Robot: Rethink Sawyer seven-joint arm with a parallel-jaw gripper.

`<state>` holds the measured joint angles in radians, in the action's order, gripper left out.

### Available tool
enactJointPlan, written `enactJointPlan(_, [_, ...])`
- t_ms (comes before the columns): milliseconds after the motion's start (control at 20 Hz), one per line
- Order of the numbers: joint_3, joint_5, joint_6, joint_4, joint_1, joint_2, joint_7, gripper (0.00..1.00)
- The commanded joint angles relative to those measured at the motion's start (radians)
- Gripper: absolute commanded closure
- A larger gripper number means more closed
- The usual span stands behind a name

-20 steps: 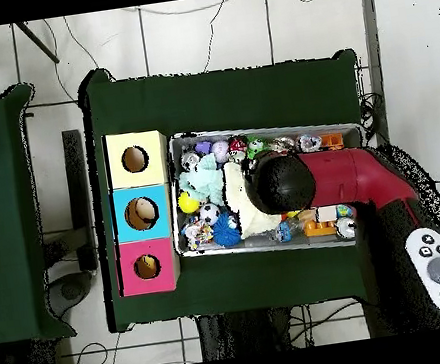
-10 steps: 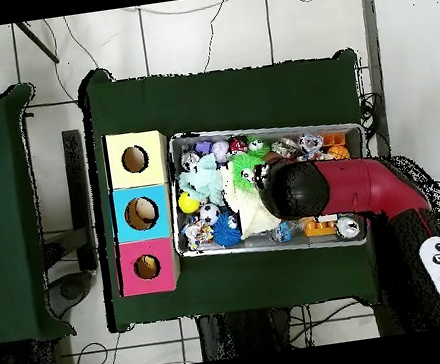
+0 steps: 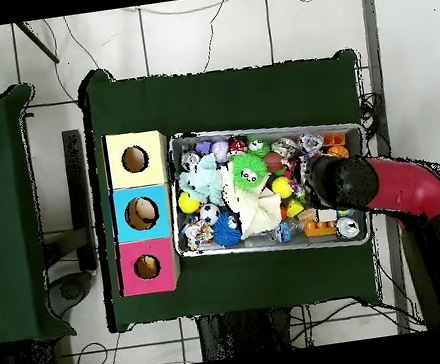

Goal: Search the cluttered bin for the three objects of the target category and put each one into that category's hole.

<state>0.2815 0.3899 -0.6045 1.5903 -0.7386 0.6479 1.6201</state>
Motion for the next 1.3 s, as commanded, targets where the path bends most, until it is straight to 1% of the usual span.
enactJointPlan(50, [0.085, 0.026, -0.057, -0.125, -0.046, -0.121, -0.128, 0.0])
enactJointPlan(250, [0.101, 0.037, -0.049, -0.153, -0.065, -0.156, -0.15, 0.0])
enactJointPlan(350, [0.108, 0.036, -0.067, -0.171, -0.068, -0.164, -0.163, 0.0])
enactJointPlan(400, [0.107, 0.033, -0.088, -0.191, -0.059, -0.167, -0.163, 0.0])
enactJointPlan(550, [0.098, 0.027, -0.119, -0.217, -0.036, -0.164, -0.147, 0.0])
enactJointPlan(850, [0.085, 0.015, -0.124, -0.207, -0.002, -0.139, -0.107, 0.0])
enactJointPlan(1050, [0.081, 0.0, -0.173, -0.268, 0.033, -0.151, -0.097, 0.0])
enactJointPlan(1300, [0.088, -0.01, -0.249, -0.402, 0.074, -0.211, -0.108, 0.0])
